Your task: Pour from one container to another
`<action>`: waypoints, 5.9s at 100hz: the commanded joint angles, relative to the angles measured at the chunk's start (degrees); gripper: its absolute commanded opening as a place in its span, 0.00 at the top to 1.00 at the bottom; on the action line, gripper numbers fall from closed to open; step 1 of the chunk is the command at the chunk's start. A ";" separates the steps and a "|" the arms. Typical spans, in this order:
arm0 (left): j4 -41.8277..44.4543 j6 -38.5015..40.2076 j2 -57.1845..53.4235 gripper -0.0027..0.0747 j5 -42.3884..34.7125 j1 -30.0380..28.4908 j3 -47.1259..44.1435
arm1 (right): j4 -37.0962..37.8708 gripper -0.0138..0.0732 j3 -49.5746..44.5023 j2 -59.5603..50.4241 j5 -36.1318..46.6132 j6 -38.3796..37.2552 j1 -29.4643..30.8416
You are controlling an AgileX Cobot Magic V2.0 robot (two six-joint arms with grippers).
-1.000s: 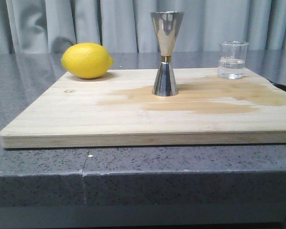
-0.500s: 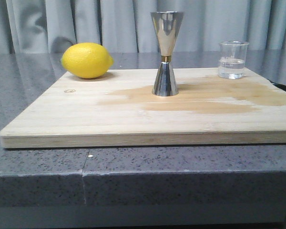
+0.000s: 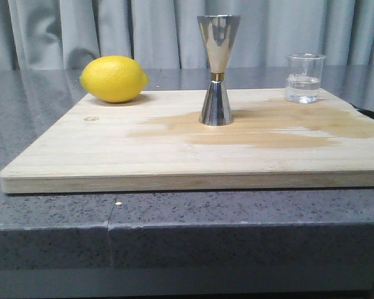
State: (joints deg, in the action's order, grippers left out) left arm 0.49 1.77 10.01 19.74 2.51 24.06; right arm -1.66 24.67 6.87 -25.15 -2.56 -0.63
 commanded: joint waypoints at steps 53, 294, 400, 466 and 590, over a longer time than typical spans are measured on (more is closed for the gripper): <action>-0.49 0.51 17.64 0.99 2.24 0.06 12.67 | 0.03 0.93 13.32 13.63 -0.81 1.85 0.39; -73.28 -75.92 53.85 0.19 39.05 1.30 27.79 | -2.06 0.12 18.59 26.22 -6.40 1.83 0.50; -106.02 -120.24 90.83 0.19 39.67 23.04 41.19 | -2.06 0.12 18.33 26.22 -6.74 1.83 0.50; -106.02 -119.47 95.52 0.63 40.53 24.07 48.17 | -2.06 0.12 18.33 26.22 -6.74 1.83 0.50; -105.90 -119.47 95.26 0.70 49.86 23.73 49.55 | -11.80 0.12 16.54 57.86 33.28 12.31 -15.53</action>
State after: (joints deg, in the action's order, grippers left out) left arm -100.89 -118.03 108.25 66.32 25.97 71.69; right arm -13.39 40.73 62.60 -1.24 9.11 -15.88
